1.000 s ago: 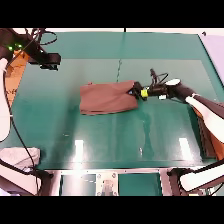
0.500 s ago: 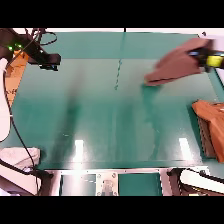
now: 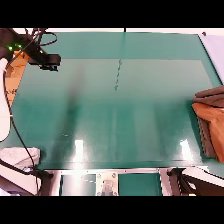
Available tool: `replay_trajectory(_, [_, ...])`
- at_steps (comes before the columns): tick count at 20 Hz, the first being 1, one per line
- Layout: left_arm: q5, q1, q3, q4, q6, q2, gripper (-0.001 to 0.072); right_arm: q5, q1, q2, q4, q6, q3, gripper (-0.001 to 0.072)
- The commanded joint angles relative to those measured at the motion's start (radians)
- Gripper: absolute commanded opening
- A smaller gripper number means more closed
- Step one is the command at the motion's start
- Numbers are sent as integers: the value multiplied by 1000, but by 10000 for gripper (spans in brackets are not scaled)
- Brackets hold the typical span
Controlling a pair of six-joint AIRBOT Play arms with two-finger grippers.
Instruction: Fold the shirts.
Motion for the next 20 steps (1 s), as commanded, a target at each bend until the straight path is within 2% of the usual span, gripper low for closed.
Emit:
replay_trajectory(1, [-1, 0, 0, 0, 1, 1, 27, 71, -81, -3, -11, 1, 7, 13])
replay_trajectory(7, [-4, 0, 0, -1, 19, 1, 27, 232, -185, 30, -154, 63, 47, 13])
replay_trajectory(12, [-5, 0, 0, -31, 24, 1, 27, 291, -200, 69, -477, 245, 46, 13])
replay_trajectory(15, [-5, 0, 0, -45, 26, 1, 27, 328, -199, 69, -629, 296, 6, 14])
replay_trajectory(19, [-5, 0, 0, -57, 26, 1, 27, 330, -200, 65, -797, 352, -156, 16])
replay_trajectory(20, [-5, 0, 0, -57, 26, 1, 27, 330, -200, 61, -836, 352, -193, 91])
